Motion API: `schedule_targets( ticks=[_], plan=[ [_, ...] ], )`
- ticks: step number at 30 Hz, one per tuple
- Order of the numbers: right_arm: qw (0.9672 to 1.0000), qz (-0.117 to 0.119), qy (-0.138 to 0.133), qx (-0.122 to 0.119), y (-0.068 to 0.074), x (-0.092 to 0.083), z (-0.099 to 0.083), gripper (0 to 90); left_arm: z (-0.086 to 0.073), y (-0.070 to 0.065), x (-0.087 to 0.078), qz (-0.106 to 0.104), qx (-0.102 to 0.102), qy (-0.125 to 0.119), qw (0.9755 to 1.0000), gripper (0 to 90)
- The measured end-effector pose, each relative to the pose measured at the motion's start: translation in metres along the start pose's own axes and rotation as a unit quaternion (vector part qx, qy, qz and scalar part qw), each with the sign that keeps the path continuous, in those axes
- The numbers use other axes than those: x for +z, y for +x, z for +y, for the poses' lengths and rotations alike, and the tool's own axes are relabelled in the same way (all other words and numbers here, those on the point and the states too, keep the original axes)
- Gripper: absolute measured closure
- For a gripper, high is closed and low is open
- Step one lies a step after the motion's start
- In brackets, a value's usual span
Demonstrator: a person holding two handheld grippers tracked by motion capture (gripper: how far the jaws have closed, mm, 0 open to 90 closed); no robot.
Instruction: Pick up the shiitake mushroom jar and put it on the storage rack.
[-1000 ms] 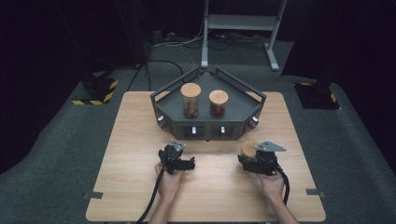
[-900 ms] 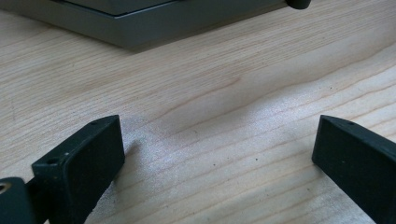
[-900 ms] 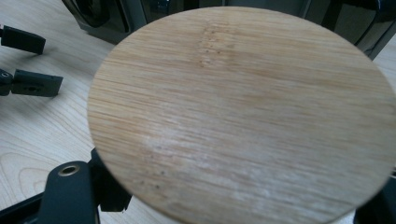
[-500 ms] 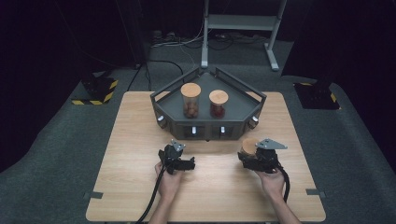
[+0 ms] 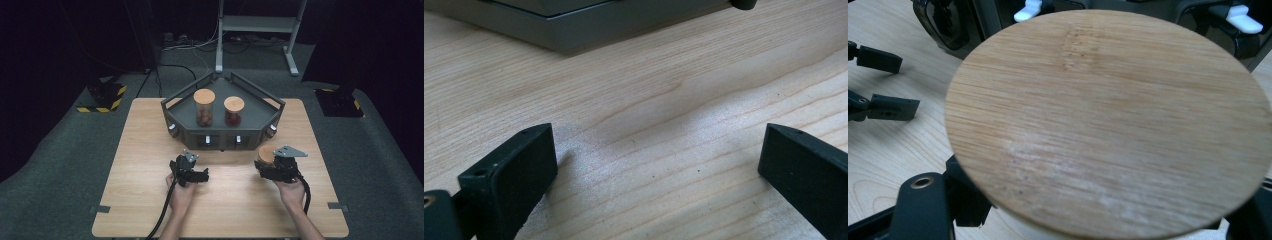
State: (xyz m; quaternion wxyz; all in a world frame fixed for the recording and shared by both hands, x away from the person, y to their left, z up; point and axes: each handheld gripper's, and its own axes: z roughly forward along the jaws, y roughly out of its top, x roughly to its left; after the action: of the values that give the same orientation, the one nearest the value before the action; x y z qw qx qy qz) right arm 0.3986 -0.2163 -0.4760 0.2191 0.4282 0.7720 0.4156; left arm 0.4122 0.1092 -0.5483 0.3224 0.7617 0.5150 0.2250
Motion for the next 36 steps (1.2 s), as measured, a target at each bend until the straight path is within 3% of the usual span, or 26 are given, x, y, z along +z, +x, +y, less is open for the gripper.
schedule_targets(
  ticks=[18,24,36],
  plan=[
    [0.9999,0.001,0.004,-0.014,-0.002,-0.003,0.014,24.7,0.000,0.000,0.000,0.000,0.000,0.000,1.0000,2.2],
    [1.0000,0.005,-0.001,-0.003,-0.006,-0.003,0.021,24.8,0.000,0.000,0.000,0.000,-0.001,0.000,1.0000,2.2],
    [0.9999,0.010,-0.007,-0.005,-0.008,-0.005,0.039,24.8,0.000,0.000,0.000,0.000,0.000,0.000,1.0000,2.2]
  ],
)
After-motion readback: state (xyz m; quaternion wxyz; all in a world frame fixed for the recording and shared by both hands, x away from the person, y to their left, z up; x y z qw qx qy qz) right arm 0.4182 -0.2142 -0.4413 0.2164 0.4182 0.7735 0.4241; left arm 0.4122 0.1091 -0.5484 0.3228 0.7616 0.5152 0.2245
